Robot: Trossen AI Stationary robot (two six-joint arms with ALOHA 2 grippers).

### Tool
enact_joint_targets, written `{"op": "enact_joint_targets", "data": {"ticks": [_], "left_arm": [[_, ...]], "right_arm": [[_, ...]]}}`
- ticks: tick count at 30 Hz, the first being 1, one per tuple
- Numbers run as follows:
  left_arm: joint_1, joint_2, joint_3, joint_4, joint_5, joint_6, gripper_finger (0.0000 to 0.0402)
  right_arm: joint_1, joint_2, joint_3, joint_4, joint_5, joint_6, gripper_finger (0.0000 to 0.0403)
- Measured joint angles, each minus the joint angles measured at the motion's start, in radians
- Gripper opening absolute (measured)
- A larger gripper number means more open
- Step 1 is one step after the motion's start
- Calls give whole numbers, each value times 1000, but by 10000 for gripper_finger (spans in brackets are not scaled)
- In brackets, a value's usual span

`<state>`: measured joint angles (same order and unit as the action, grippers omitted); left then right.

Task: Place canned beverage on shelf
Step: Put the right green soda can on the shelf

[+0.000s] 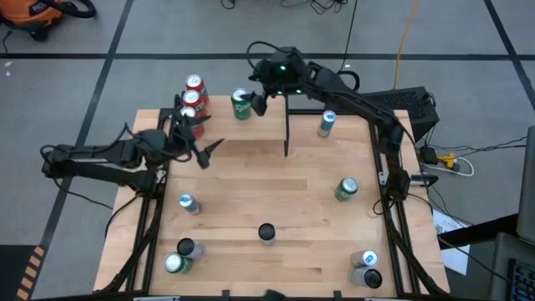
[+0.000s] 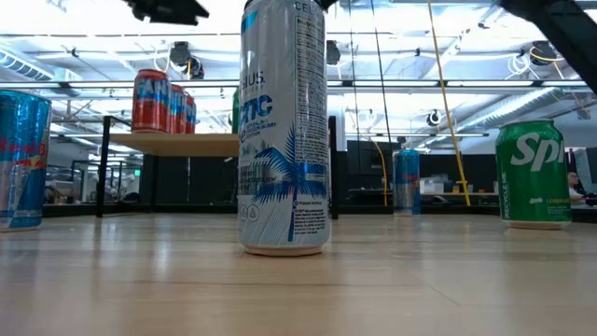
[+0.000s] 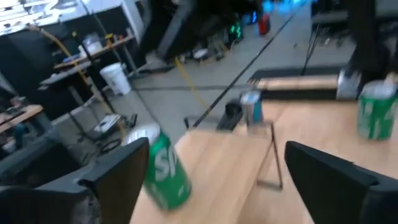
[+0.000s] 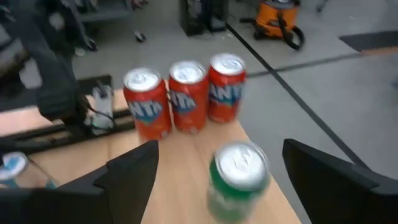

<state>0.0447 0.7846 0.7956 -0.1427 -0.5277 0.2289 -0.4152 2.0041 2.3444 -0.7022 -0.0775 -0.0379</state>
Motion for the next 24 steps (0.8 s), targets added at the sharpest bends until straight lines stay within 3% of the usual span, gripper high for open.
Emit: {"op": "enact_joint_targets", "data": {"ticks": [6, 13, 17, 20, 24], "left_arm": [[100, 96, 98, -7, 112, 25, 260], [202, 187, 186, -24, 198, 47, 124], [250, 197, 190, -24, 256, 48, 55], [290, 197, 190, -24, 281, 50, 13], [351, 216, 192, -18, 371, 91, 5]], "right_arm": [[44, -80, 0, -260, 160, 10, 292], [100, -131, -75, -425, 210, 23, 168], [123, -198, -258, -365, 211, 23, 96], [137, -291, -467, -220, 208, 30, 52], [153, -436, -796, 60, 207, 75, 13]]}}
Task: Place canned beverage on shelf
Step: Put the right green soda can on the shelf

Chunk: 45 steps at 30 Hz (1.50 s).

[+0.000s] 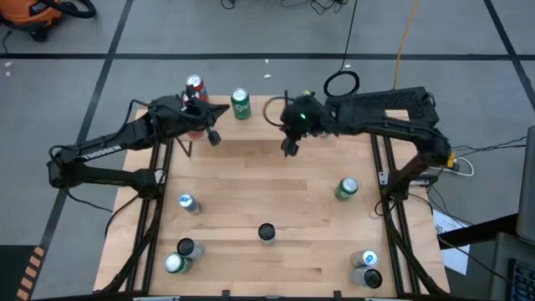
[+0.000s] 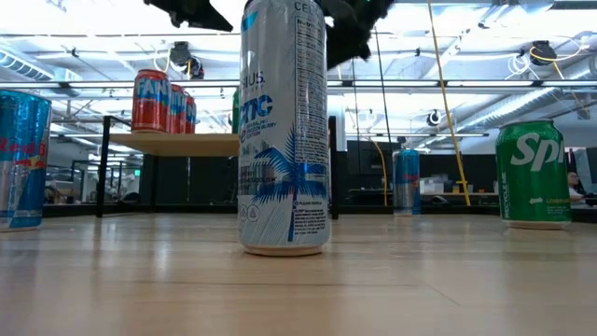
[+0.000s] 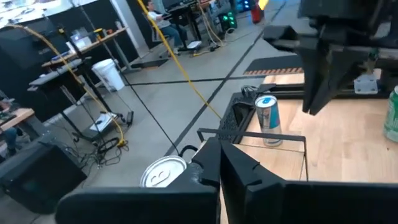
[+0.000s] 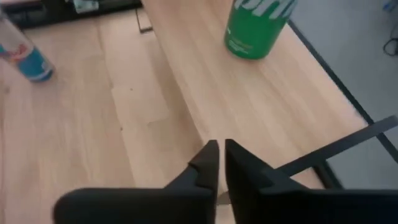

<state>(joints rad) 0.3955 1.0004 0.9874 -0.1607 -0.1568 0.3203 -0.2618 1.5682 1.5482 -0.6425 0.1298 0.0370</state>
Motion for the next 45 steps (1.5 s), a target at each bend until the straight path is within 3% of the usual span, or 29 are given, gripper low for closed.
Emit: {"op": "enact_joint_targets", "data": {"ticks": [5, 10, 16, 23, 45], "left_arm": [[76, 106, 23, 4, 64, 1, 1], [129, 238, 139, -25, 71, 4, 0], [162, 334, 328, -204, 77, 35, 0], [201, 447, 447, -389, 77, 65, 0], [241, 483, 476, -510, 67, 116, 0]], "right_arm": [[49, -120, -358, 387, -1, 56, 3], [72, -148, -530, 566, 1, 80, 3], [67, -160, -525, 541, 0, 88, 3], [67, -168, -524, 570, 0, 77, 3], [67, -172, -525, 562, 1, 81, 4]]}}
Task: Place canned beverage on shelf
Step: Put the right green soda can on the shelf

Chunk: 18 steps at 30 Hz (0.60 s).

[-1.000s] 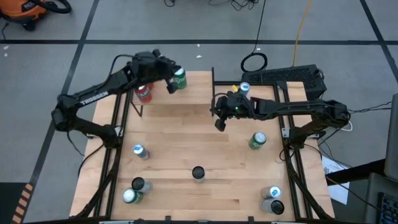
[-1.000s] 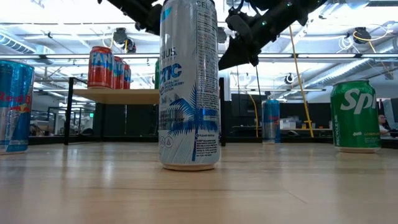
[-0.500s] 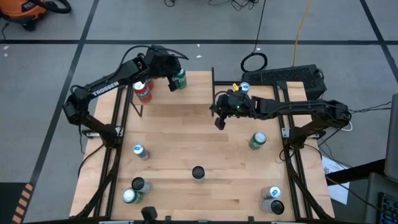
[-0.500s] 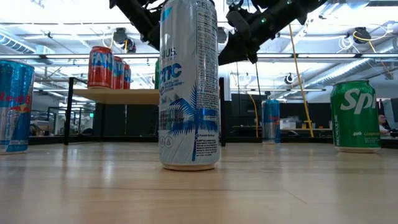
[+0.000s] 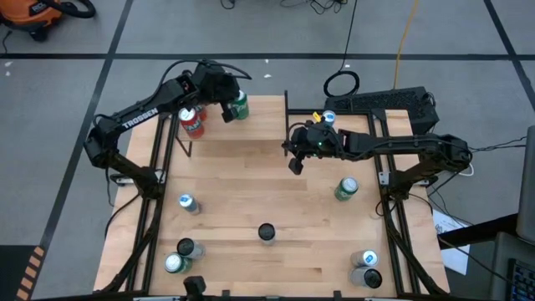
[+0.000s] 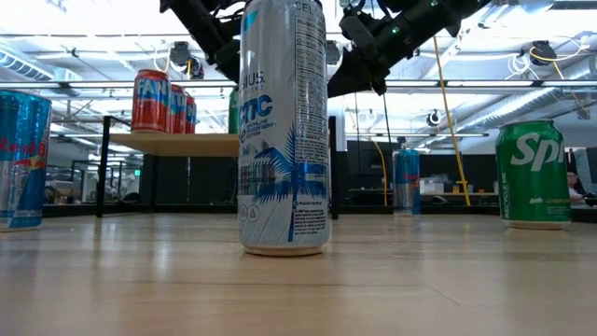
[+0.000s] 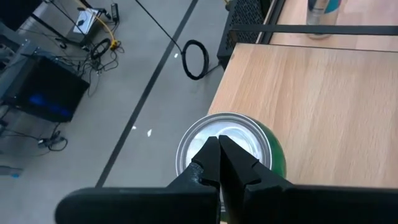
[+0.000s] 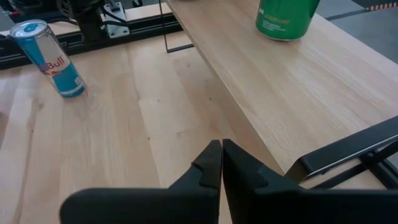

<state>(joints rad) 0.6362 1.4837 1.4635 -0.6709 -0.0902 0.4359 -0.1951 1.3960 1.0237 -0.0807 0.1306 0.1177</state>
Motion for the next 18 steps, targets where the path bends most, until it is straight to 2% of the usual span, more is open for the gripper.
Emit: {"op": "enact_joint_targets", "data": {"ticks": [7, 18], "left_arm": [[23, 0, 0, -27, -42, 103, 0], [90, -3, 0, -64, -46, 158, 0]], "right_arm": [[0, 0, 0, 0, 0, 1, 4], [0, 0, 0, -1, 0, -2, 4]]}}
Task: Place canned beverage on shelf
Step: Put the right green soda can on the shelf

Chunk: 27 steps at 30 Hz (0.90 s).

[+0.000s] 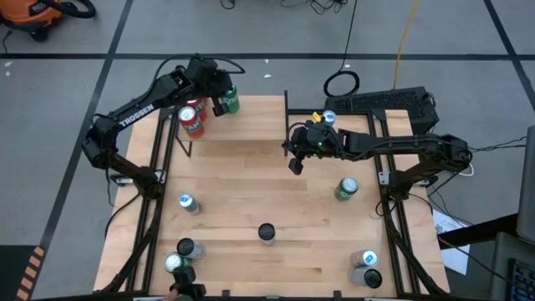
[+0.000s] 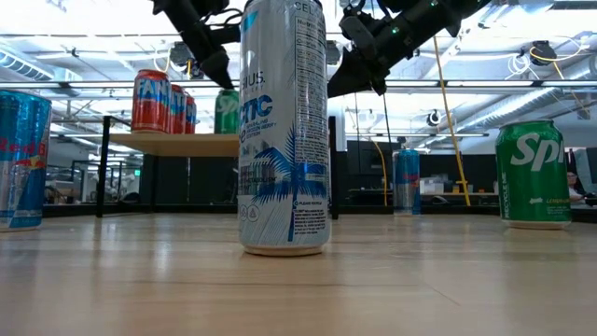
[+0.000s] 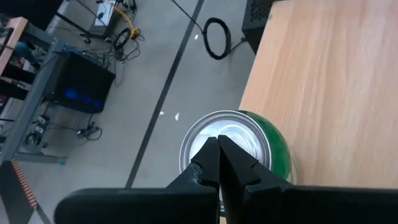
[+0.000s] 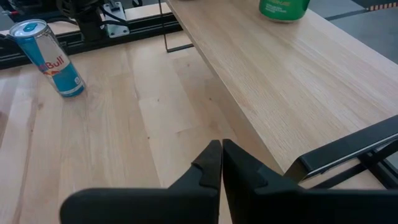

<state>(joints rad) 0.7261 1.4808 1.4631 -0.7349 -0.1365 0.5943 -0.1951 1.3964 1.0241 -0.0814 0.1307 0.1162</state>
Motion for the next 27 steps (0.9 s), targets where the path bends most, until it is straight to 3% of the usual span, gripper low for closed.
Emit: {"op": "enact_joint_targets", "data": {"ticks": [13, 27], "left_arm": [[76, -25, -3, -23, -1, 176, 0], [94, -23, -5, 11, 3, 208, 0]], "right_arm": [[0, 0, 0, 0, 0, 0, 4], [0, 0, 0, 2, 0, -1, 4]]}}
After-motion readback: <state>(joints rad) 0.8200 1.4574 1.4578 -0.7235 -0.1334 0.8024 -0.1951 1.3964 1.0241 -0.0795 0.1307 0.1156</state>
